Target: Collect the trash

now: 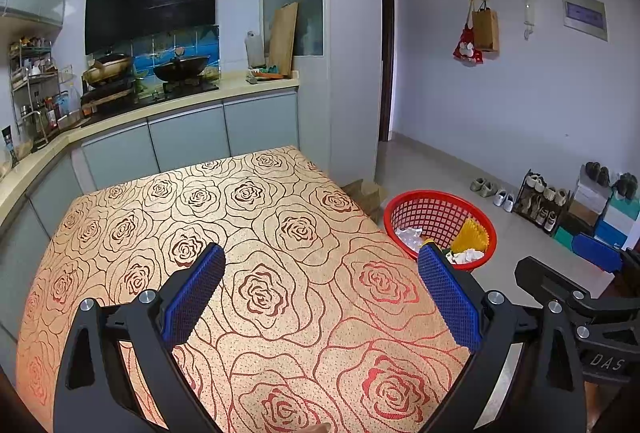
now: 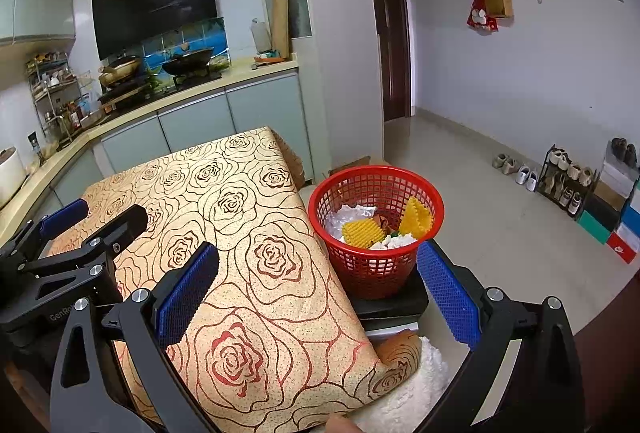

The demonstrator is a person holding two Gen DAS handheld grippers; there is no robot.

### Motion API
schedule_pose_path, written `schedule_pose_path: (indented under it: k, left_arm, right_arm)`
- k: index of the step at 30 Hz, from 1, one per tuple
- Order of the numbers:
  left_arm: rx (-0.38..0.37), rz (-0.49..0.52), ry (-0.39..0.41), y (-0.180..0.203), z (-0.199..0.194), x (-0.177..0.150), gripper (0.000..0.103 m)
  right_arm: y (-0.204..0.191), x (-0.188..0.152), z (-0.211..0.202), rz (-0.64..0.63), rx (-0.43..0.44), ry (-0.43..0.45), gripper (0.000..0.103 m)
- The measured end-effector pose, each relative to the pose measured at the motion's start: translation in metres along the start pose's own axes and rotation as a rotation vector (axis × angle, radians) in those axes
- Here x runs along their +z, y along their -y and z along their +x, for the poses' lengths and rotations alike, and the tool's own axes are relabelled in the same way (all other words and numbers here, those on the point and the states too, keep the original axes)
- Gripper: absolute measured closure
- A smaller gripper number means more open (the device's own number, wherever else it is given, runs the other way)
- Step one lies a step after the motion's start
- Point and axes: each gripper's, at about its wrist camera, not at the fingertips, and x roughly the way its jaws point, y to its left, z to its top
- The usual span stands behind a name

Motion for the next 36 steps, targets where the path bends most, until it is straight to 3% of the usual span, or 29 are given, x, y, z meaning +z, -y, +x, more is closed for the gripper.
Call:
schedule_pose_path:
  k: [25,30,36]
  left_arm:
    - [-0.021,0.0,0.022,-0.002,-0.004,0.001,0.009]
    - [0.027,-0.004,0.049,-0.003,-0.007,-0.001,0.009]
    - [0.025,-0.033,0.024,-0.012,-0.002,-0.003,0.009]
  right_arm:
    - [0.0,-0.001,0.0,0.0,-0.003,-0.006,0.007]
    - [0.002,-0.002,0.002,0.004,-0.007,-0.012,0.007]
    - [0.002,-0.004,0.008,0.007,-0.011,-0.023,0.006]
